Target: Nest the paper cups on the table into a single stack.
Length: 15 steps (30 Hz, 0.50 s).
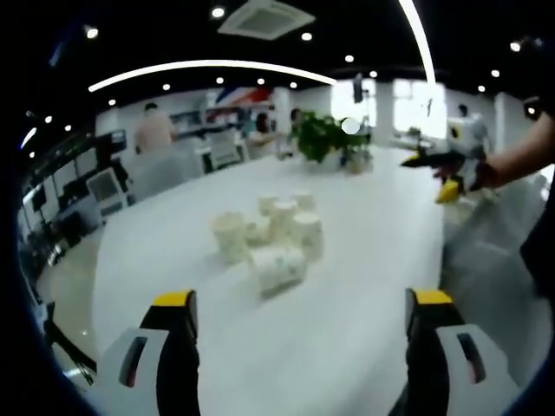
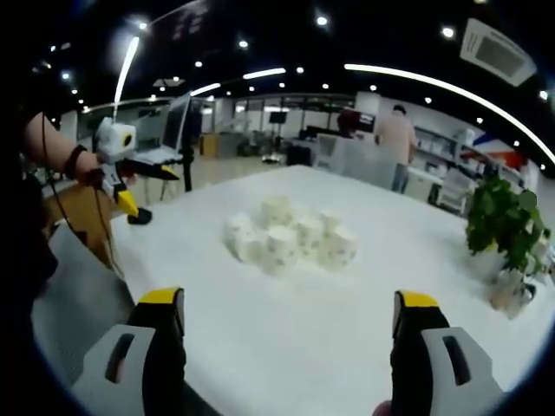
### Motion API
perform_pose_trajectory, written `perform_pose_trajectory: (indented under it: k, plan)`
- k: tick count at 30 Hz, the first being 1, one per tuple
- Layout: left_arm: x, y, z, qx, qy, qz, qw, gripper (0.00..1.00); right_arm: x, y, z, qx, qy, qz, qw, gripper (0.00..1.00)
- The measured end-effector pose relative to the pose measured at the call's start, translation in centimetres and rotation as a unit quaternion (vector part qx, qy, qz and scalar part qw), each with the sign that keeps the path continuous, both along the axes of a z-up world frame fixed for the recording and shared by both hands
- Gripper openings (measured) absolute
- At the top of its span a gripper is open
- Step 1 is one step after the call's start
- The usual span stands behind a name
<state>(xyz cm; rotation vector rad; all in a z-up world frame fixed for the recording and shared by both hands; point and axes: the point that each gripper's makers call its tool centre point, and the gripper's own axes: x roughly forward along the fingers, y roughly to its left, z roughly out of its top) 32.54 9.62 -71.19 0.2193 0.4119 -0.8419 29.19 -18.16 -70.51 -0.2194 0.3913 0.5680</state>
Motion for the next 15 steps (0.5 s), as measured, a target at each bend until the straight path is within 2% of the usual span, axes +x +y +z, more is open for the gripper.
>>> perform_pose_trajectory:
  k: [7, 15]
  plan:
    - [0.35, 0.03, 0.06, -0.004, 0.001, 0.003, 1.0000, 0.99, -0.21, -0.10, 0.14, -0.002, -0.003, -0.002, 1.0000, 0.98]
    - [0.36, -0.04, -0.76, -0.002, 0.014, 0.002, 0.9999, 0.99, -0.24, -0.23, -0.48, -0.001, 0.006, -0.007, 1.0000, 0.98]
